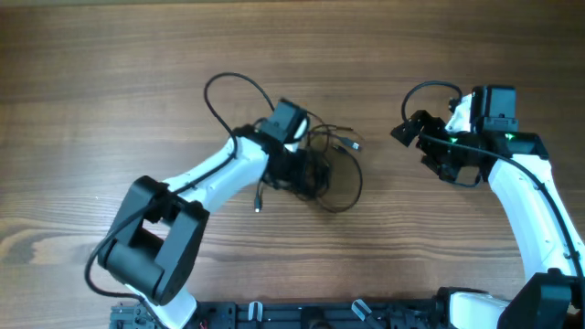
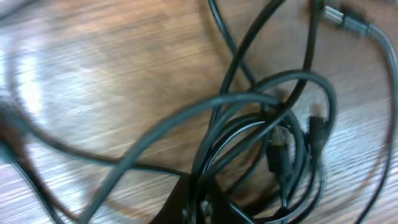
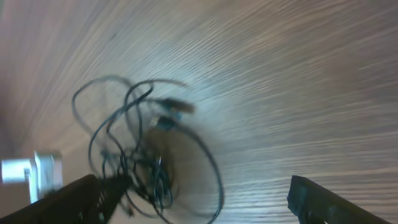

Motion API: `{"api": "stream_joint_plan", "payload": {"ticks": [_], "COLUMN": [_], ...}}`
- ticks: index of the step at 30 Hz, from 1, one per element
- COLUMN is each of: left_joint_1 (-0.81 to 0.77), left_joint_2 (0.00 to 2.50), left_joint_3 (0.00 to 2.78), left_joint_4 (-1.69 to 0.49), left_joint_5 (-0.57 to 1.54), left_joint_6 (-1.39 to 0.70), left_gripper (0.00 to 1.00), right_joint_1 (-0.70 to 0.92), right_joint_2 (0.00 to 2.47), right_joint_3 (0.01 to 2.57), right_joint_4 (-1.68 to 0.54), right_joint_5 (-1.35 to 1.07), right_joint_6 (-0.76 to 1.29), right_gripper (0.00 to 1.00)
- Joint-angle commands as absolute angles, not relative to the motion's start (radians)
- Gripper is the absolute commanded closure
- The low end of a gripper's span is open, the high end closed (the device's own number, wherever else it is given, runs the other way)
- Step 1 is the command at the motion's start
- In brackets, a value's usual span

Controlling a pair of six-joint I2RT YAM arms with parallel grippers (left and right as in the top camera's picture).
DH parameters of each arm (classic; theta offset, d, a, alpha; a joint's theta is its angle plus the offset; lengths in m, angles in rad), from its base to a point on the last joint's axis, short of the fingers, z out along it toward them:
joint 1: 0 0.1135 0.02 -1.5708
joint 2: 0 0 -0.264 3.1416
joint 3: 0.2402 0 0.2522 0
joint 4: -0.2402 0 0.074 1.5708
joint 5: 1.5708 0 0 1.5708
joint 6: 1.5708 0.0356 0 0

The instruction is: Untangle cables

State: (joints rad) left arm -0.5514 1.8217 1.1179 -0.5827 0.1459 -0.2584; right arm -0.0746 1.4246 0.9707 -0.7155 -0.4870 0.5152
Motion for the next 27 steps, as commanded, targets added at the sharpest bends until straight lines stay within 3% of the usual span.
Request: {"api": "stream_joint_plan", "payload": {"ticks": [1,6,8,11,12,14,17,19,25,27], "left_joint_1": [-0.494,-0.445,-0.44,-0.44,-0.44,-0.44,-0.44,-0.44,-0.435,-0.422], "left_joint_2": [1.71,1.583,1.551,1.531,1.531,1.531,1.531,1.531,1.502,1.479], "left_joint_3": [1.257,1.29,1.29,1.29,1.29,1.29,1.29,1.29,1.291,1.291], "left_joint_4": [-0.672,-0.706,-0.713,-0.717,-0.721,-0.73,-0.749,-0.753,-0.743,-0.759], "left_joint_5": [0.136,0.139,0.14,0.141,0.141,0.141,0.148,0.153,0.443,0.519], "left_joint_6": [-0.381,-0.492,-0.491,-0.5,-0.515,-0.53,-0.532,-0.531,-0.345,-0.275], "left_gripper": [0.96,0.96,0.96,0.96,0.96,0.96,0.96,0.96,0.96,0.96], "right_joint_1": [-0.036,0.116,0.186,0.288,0.318,0.374,0.456,0.486,0.506,0.497], "right_joint_2": [1.41,1.41,1.41,1.41,1.41,1.41,1.424,1.441,1.511,1.519], "right_joint_3": [0.966,0.966,0.966,0.966,0.966,0.966,0.966,0.966,0.966,0.966], "right_joint_4": [-0.716,-0.704,-0.666,-0.565,-0.529,-0.479,-0.43,-0.397,-0.327,-0.35], "right_joint_5": [-0.685,-0.704,-0.693,-0.68,-0.665,-0.588,-0.353,-0.297,-0.264,-0.173], "right_joint_6": [0.388,0.335,0.344,0.372,0.369,0.367,0.368,0.368,0.472,0.491], "right_gripper": [0.0,0.01,0.08,0.31,0.34,0.33,0.24,0.27,0.96,0.96]}}
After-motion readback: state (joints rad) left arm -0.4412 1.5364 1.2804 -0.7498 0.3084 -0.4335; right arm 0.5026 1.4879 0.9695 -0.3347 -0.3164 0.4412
